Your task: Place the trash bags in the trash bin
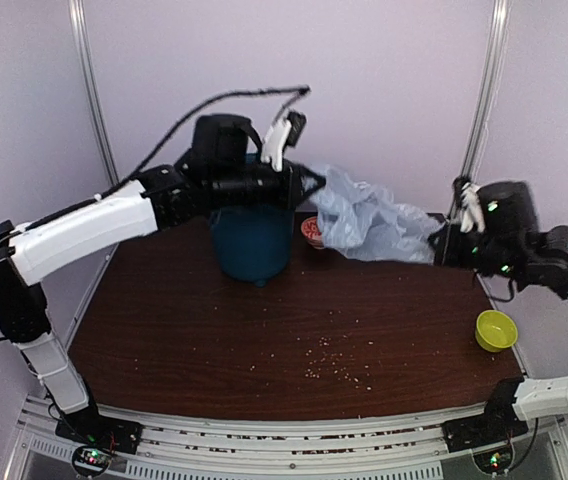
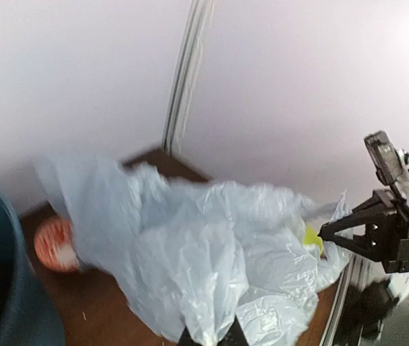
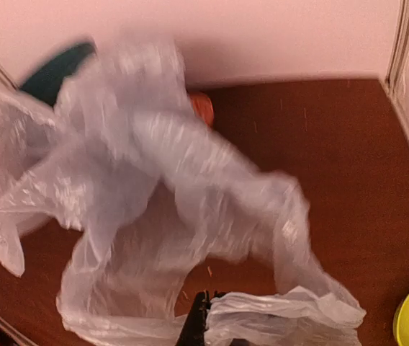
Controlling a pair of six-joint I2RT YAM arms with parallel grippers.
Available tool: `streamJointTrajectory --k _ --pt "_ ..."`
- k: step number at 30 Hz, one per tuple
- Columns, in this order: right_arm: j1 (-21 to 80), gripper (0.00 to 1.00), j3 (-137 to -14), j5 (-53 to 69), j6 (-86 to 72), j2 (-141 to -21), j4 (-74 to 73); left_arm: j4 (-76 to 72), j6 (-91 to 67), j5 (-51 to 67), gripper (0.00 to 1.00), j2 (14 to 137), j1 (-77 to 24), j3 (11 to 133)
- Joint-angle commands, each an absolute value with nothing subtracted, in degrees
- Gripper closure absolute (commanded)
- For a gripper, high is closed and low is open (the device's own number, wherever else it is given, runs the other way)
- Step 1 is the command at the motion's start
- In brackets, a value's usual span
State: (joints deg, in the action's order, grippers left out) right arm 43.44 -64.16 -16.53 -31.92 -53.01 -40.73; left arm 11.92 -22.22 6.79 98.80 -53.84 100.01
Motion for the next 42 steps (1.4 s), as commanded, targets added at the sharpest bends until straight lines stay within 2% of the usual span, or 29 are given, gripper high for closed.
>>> streamJointTrajectory --k 1,3,5,7,11,13,16,19,23,26,28,30,32,35,39,42 --pt "43.50 1.00 -51.63 -3.47 -43.14 -52.45 -49.99 22.23 -24.19 12.13 1.00 101.08 -55.24 84.55" --pt "43.39 1.00 -55.11 -5.95 -43.79 -50.69 -50.43 16.51 -25.73 11.80 1.00 96.48 -55.79 80.29" --pt "43.14 1.00 -63.39 -11.96 -42.15 -51.43 -50.74 13.82 -25.97 10.18 1.00 94.94 -55.81 82.52" --pt "42.46 1.00 -74.73 -15.69 -37.61 -55.42 -49.92 14.97 -24.29 7.47 1.00 96.84 -55.56 90.42" --pt "41.88 1.00 -98.78 -21.27 -27.83 -68.25 -50.73 20.45 -21.87 -0.85 1.00 104.85 -54.93 116.61" --pt "41.84 1.00 -111.80 -24.20 -24.78 -73.18 -49.37 19.74 -21.11 -4.47 1.00 107.39 -55.00 126.01" --pt "41.84 1.00 -121.48 -19.68 -19.84 -75.34 -43.91 12.42 -18.71 -5.16 1.00 106.24 -55.55 128.89" --pt "41.84 1.00 -111.59 -15.50 -18.20 -71.22 -41.93 9.82 -15.82 -1.45 1.00 103.24 -55.73 120.72" --pt "41.93 1.00 -80.24 -15.87 -23.90 -62.20 -46.96 17.55 -18.17 7.65 1.00 100.40 -55.72 99.38" --pt "42.02 1.00 -58.16 -8.29 -32.77 -55.94 -49.82 19.42 -21.63 15.03 1.00 95.84 -57.67 80.16" --pt "42.02 1.00 -49.65 -3.46 -38.45 -51.64 -50.25 17.39 -22.26 12.52 1.00 90.59 -60.19 71.14" --pt "42.01 1.00 -48.02 -2.84 -41.82 -47.08 -48.41 16.12 -23.24 11.40 1.00 86.72 -60.59 68.69" --pt "41.96 1.00 -52.68 -6.38 -41.99 -45.89 -47.20 18.13 -21.44 7.71 1.00 85.65 -60.58 73.82" --pt "41.10 1.00 -67.46 -12.68 -39.00 -52.60 -47.77 19.82 -19.19 1.48 1.00 88.30 -60.01 86.12" --pt "39.87 1.00 -97.70 -20.38 -30.32 -69.03 -49.72 26.15 -19.31 -2.61 1.00 101.52 -57.06 117.27" --pt "39.73 1.00 -125.24 -23.61 -22.15 -80.51 -50.28 26.86 -16.70 -5.74 1.00 113.48 -56.95 143.46"
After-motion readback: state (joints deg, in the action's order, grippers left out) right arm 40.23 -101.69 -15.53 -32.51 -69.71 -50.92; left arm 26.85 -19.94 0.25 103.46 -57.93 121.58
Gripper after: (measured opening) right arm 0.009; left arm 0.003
